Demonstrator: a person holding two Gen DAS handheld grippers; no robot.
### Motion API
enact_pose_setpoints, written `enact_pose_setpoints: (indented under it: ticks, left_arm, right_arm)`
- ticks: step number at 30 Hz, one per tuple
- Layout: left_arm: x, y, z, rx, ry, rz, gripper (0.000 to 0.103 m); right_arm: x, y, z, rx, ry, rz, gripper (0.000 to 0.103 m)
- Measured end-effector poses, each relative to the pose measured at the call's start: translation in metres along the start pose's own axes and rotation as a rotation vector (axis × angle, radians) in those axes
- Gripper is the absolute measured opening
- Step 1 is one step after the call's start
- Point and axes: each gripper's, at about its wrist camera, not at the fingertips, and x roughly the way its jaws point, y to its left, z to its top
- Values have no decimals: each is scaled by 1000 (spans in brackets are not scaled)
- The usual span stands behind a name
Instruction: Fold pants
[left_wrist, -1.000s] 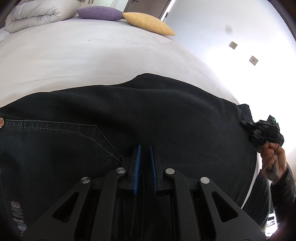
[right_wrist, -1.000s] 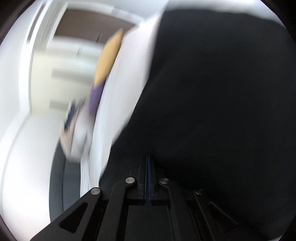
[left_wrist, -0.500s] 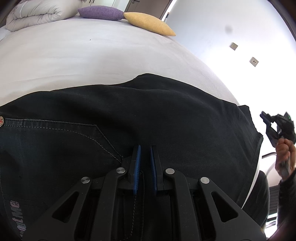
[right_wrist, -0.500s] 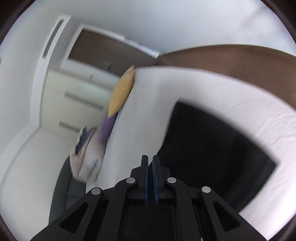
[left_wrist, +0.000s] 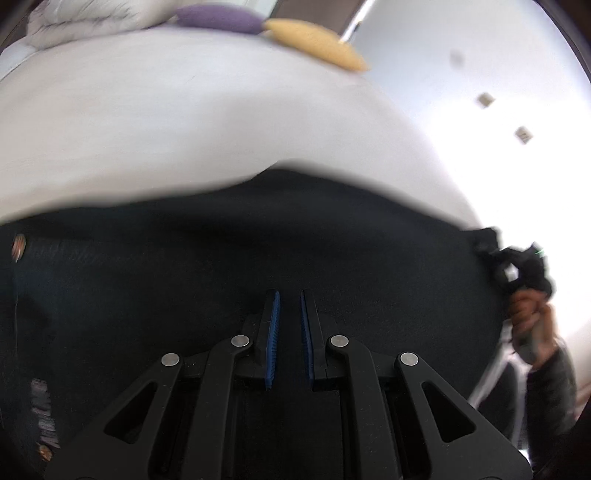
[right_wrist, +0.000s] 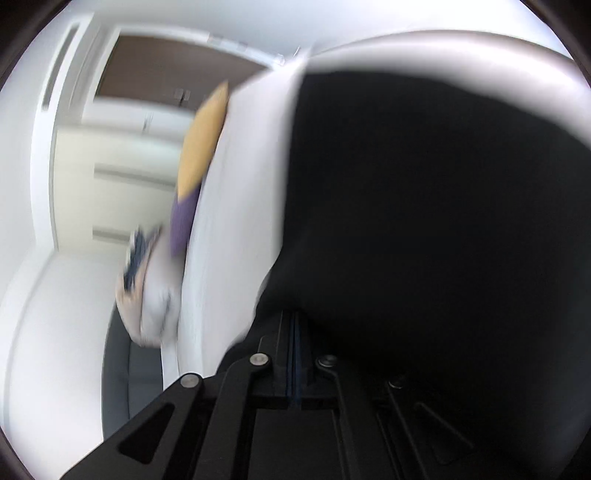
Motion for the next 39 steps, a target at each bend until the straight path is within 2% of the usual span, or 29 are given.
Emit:
enact_pose_setpoints:
  ticks: [3,5,6,8,9,10,11,12,14,15,18,20,22,27,28,29,31,33,36,39]
  left_arm:
    - [6,-42,24,47,-42,-144,10]
    - [37,-67,35,86,-3,-262,10]
    - [51,-71,35,97,30,-267,10]
    - [90,-69,31,115,142,-223,10]
    - [101,-55,29,71,168,-275,10]
    - [100,-39,32,5,153,-326,9]
    - [98,-27,36,-37,141,-327,9]
    - [89,-8,43,-72,110,-310,9]
    - [81,19,51,-87,101,-300,9]
    - [75,38,54,-102,101,-299,9]
    - [52,84,55,-146,72,-288,6]
    - [34,107,54,-144,50,-195,6]
    - [17,137,56,-206,17,-199,6]
    - [-43,192,52,-293,-94,9,6]
    - [-58,198,48,-312,-125,39,6]
    - [-73,200,43,-332,-157,38,6]
    - [-89,191,39,-344,-191,-19,6]
    - [-92,162,32,-312,-192,-102,6]
    - [-63,86,17,-205,-103,-266,6]
    - [-17,31,0,-153,-8,-373,6]
  right_arm:
    - [-12,8,-2,-107,-24,-68,0]
    - [-14,5,2,-131,-49,-70,0]
    - [-16,4,3,-123,-49,-61,0]
    - [-21,-2,7,-96,-30,-46,0]
    - [-25,-5,6,-85,-20,-42,0]
    - [-25,-7,11,-78,-13,-38,0]
    - [-23,-7,12,-76,-11,-37,0]
    - [-11,-3,6,-82,-14,-41,0]
    - [-2,-5,5,-101,-30,-72,0]
    - [-19,-7,1,-114,-37,-76,0]
    - [-10,-1,-3,-126,-44,-83,0]
    - [-4,-1,-2,-123,-45,-90,0]
    - [2,1,-4,-130,-51,-99,0]
    - [8,0,-6,-149,-64,-114,0]
    - [8,0,-6,-152,-66,-115,0]
    - [8,0,-7,-157,-68,-118,0]
    - [9,2,-7,-170,-75,-123,0]
    - [9,2,-8,-173,-78,-130,0]
    - [9,2,-9,-184,-83,-132,0]
    - [8,2,-8,-186,-80,-128,0]
